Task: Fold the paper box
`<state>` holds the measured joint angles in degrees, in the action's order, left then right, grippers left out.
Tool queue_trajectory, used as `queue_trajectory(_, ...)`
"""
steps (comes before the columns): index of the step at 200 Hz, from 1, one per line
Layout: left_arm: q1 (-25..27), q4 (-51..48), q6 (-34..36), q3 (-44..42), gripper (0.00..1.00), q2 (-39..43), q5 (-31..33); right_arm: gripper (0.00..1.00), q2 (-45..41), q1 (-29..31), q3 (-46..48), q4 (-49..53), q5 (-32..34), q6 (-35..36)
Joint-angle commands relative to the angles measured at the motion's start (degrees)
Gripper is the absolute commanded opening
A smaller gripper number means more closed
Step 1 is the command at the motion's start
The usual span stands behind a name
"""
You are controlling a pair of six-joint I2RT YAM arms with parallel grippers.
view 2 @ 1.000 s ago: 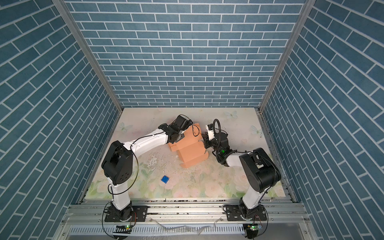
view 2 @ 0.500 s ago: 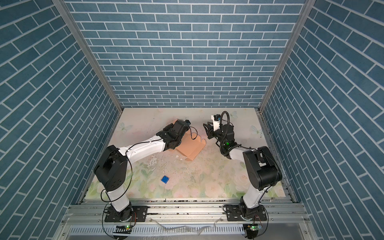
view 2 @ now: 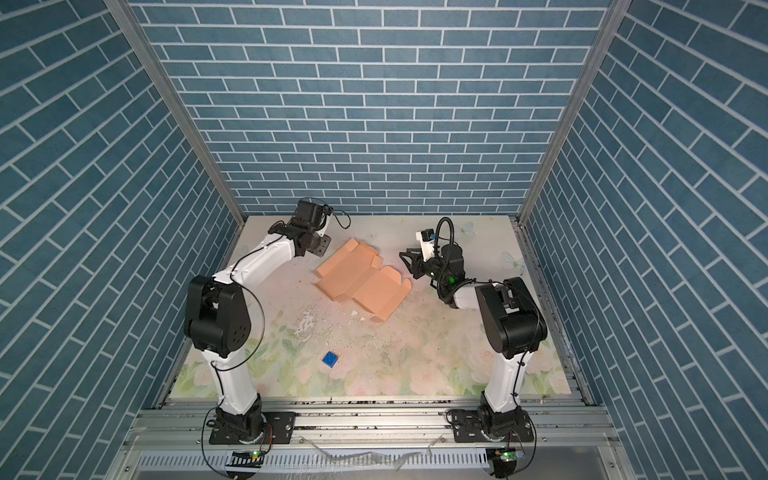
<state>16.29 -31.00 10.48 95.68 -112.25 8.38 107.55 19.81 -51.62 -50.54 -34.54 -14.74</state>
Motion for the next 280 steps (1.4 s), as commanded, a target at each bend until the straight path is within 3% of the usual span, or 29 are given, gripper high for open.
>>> queue_trajectory(1, -2.94, -8.31, -3.88, 3.07, 0.50, -4.73, -12.31, 0.36, -0.71, 0.90, -1.04, 1.85, -4.07, 1.01)
queue_trajectory(61, -6.06, -16.17, 2.66, 10.69, 0.62, -14.59, -19.10, 0.37, -0.13, 1.97, -2.45, 4.40, -6.03, 3.20)
queue_trajectory(94, -7.75, -15.79, 3.17, 11.16, 0.63, -16.57, -27.06, 0.37, -0.14, 2.59, -3.04, 5.97, -6.00, 4.49)
queue_trajectory(127, -8.43, -16.98, 3.22, 12.36, 0.57, -18.87, -28.22, 0.37, -0.14, 3.12, -3.34, 7.36, -5.59, 5.42)
queue_trajectory(154, -8.65, -16.80, 3.32, 12.27, 0.43, -19.50, -28.24, 0.37, 0.03, 3.47, -3.74, 8.08, -5.34, 5.92)
queue_trajectory(192, -8.65, -17.08, 3.51, 13.26, 0.34, -19.84, -28.84, 0.37, 0.29, 3.91, -4.14, 8.86, -5.01, 6.39)
queue_trajectory(280, -8.56, -19.27, 3.32, 15.65, 0.37, -21.89, -28.21, 0.37, 0.56, 4.18, -4.53, 9.29, -4.97, 6.52)
